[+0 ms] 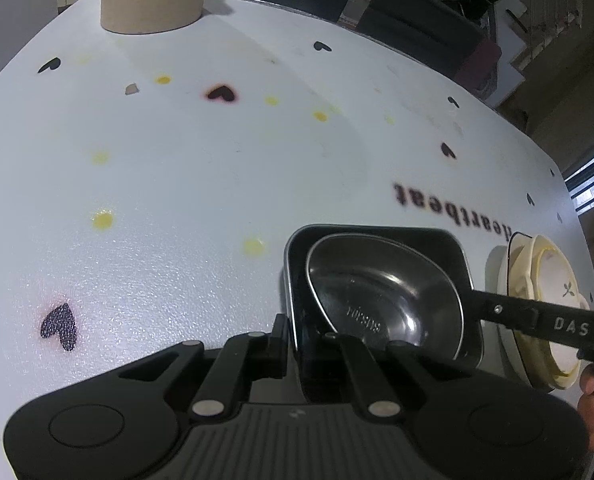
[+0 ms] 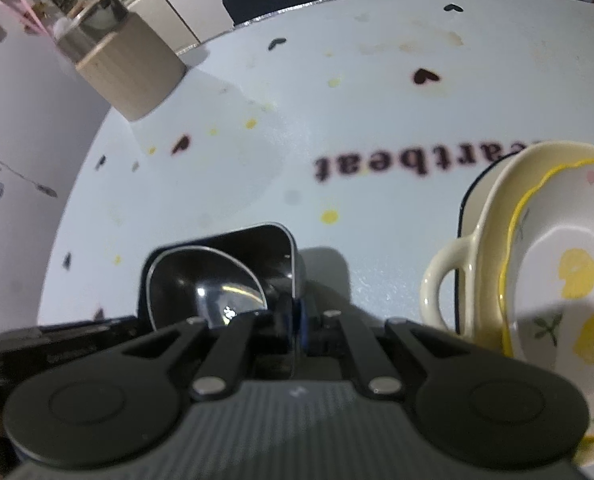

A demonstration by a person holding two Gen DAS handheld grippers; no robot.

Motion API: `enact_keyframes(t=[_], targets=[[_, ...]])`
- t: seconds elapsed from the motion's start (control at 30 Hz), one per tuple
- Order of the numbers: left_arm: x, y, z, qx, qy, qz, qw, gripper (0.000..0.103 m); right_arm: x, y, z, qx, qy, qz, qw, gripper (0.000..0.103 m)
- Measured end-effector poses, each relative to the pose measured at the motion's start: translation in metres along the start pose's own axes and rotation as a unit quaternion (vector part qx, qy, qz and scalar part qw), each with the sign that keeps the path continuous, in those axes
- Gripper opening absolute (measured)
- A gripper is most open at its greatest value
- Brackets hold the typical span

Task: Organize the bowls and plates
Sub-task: 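Carry the stacked trays with both tools over the cream bowl stack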

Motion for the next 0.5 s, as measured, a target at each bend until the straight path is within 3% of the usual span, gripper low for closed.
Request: enact_keyframes(t=[0.5], targets=[[0.007,-0.034,0.001,-0.021,-0.032,-0.041,0.9984,0.006,0.011,-0.023,0.002,0.038,0.013,-0.027,0.999,0.006]])
Point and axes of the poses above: each gripper's, at about its wrist camera, not at the fingertips, and y roughly the way its jaws point, z to its left, x to its top, the point moved 5 cm from there along y, roughly the way its jaws point, and after that the axes turned 10 degrees about x, right-handed, at the moved point
